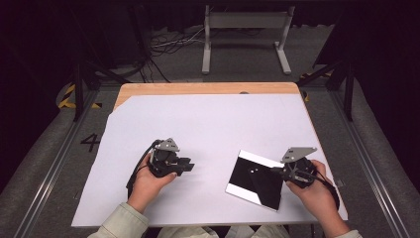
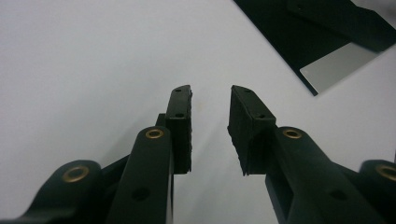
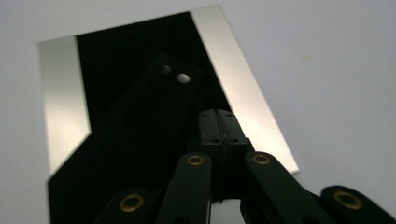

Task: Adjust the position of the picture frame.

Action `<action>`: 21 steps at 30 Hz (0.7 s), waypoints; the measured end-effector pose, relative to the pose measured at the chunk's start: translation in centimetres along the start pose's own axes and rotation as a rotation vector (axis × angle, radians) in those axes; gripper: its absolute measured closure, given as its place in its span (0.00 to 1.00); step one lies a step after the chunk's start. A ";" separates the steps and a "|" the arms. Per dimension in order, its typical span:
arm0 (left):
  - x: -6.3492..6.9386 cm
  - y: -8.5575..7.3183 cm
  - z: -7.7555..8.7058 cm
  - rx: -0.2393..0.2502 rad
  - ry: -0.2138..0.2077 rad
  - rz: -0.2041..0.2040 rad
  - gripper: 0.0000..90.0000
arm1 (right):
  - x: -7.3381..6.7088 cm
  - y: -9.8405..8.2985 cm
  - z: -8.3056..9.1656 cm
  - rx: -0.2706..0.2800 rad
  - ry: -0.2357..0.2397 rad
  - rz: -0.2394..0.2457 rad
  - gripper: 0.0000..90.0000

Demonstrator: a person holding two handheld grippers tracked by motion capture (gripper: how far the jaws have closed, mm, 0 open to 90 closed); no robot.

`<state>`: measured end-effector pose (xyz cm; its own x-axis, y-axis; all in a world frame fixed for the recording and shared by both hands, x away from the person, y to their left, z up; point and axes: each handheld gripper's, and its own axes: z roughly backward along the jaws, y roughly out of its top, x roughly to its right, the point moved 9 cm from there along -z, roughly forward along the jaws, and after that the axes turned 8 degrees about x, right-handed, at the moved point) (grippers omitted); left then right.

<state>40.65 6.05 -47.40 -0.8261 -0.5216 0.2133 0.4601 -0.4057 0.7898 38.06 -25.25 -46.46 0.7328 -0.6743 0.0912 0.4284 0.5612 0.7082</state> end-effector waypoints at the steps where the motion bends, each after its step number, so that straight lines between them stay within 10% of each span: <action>1: 0.0 0.0 0.0 -0.001 0.000 -0.002 0.78 | 0.6 -0.3 0.1 -0.005 -0.015 -0.019 1.00; 9: 0.0 0.0 0.0 0.000 0.003 -0.003 0.78 | 4.0 -2.6 0.2 -0.012 -0.097 -0.217 1.00; 21: 0.0 0.0 0.0 0.001 0.002 -0.003 0.78 | 4.9 -3.9 -1.2 -0.043 -0.131 -0.303 1.00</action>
<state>40.67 6.05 -47.44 -0.8267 -0.5220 0.2099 0.4576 -0.4067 0.7907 40.59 -30.12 -49.58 0.4960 -0.8679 -0.0278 0.6404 0.3440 0.6867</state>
